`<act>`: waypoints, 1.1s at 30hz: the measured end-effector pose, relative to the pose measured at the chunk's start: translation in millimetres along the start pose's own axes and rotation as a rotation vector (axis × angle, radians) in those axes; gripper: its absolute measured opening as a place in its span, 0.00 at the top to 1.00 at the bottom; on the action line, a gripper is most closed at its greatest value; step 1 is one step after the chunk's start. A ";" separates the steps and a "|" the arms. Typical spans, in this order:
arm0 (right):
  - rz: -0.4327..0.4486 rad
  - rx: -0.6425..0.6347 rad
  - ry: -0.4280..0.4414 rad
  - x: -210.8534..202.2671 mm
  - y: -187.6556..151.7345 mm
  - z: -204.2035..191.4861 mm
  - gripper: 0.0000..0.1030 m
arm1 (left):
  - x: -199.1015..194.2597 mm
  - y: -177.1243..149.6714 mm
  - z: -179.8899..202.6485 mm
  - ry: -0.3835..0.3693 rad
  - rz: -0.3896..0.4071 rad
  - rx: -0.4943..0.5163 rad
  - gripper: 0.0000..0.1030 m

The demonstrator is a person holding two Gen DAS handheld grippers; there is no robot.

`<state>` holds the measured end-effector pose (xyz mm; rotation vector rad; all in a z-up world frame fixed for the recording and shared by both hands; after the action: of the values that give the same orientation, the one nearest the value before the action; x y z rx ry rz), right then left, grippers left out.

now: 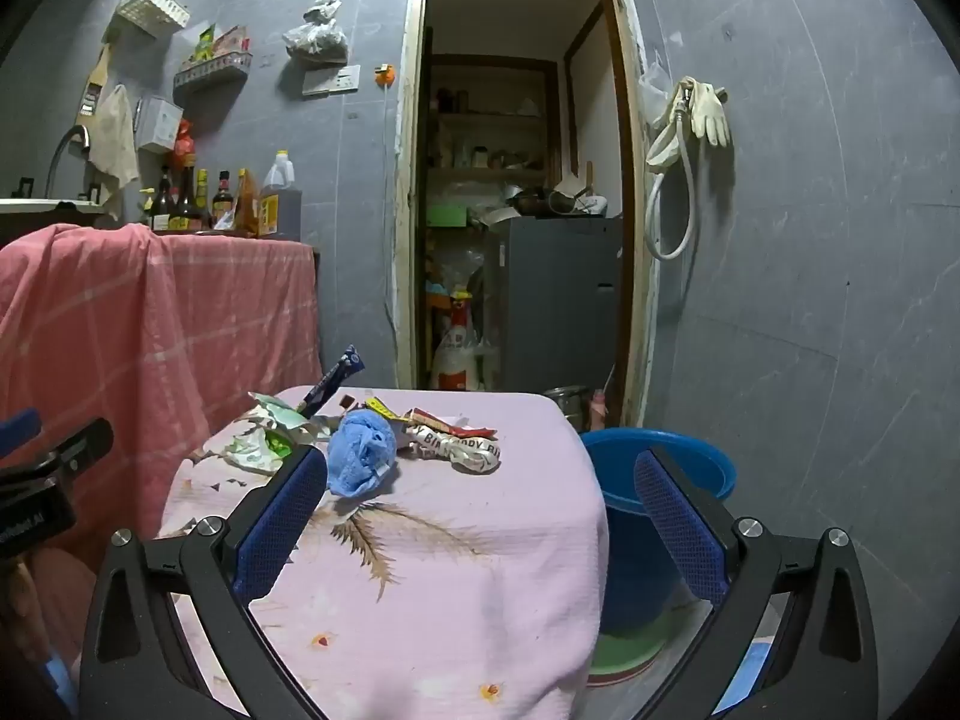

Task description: Collect trash

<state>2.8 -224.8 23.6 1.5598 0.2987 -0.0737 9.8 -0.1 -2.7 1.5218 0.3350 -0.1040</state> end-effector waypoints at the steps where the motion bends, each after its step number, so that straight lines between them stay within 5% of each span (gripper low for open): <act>1: 0.004 -0.003 0.000 -0.2 0.1 -0.1 0.00 | -0.1 0.0 0.0 -0.001 0.003 -0.001 0.02; 33: 0.008 -0.006 -0.001 -1.4 1.1 -0.8 0.00 | -0.2 0.0 0.1 0.000 0.004 0.000 0.02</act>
<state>1.6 -224.2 25.1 1.5549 0.2914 -0.0674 9.7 -0.2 -2.7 1.5229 0.3321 -0.1004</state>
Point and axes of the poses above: each gripper's, at about its wrist camera, not at the fingertips, and x roughly the way its jaws point, z to its right, y to its top, the point moved 1 cm from there along x, roughly the way its jaws point, and after that the axes turned 8 degrees about y, right-handed, at the moved point
